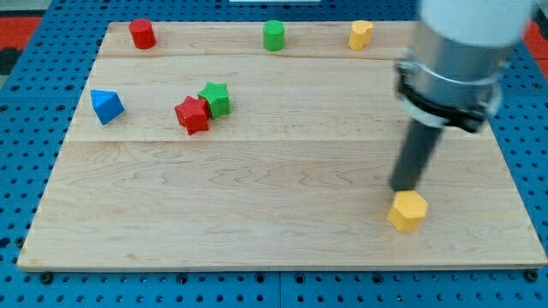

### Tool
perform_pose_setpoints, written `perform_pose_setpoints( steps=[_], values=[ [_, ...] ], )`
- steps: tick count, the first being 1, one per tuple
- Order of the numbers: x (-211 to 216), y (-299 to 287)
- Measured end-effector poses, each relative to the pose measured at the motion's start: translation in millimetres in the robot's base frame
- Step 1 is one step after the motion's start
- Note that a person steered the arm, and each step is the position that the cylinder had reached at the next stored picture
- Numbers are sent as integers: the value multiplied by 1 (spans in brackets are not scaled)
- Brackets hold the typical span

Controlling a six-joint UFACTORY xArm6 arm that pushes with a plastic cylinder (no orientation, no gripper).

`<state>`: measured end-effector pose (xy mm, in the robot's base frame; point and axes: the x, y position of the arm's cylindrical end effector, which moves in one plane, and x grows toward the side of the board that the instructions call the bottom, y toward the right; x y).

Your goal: Move your arm at the green star

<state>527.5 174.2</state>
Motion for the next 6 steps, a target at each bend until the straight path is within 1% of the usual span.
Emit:
perform_pose_setpoints(
  steps=[1,2,3,4,5,6],
  values=[
    [-37,-57],
    [-114,-128],
    [-159,-152],
    [-184,-184],
    [-207,-235],
    [-208,-240]
  ],
)
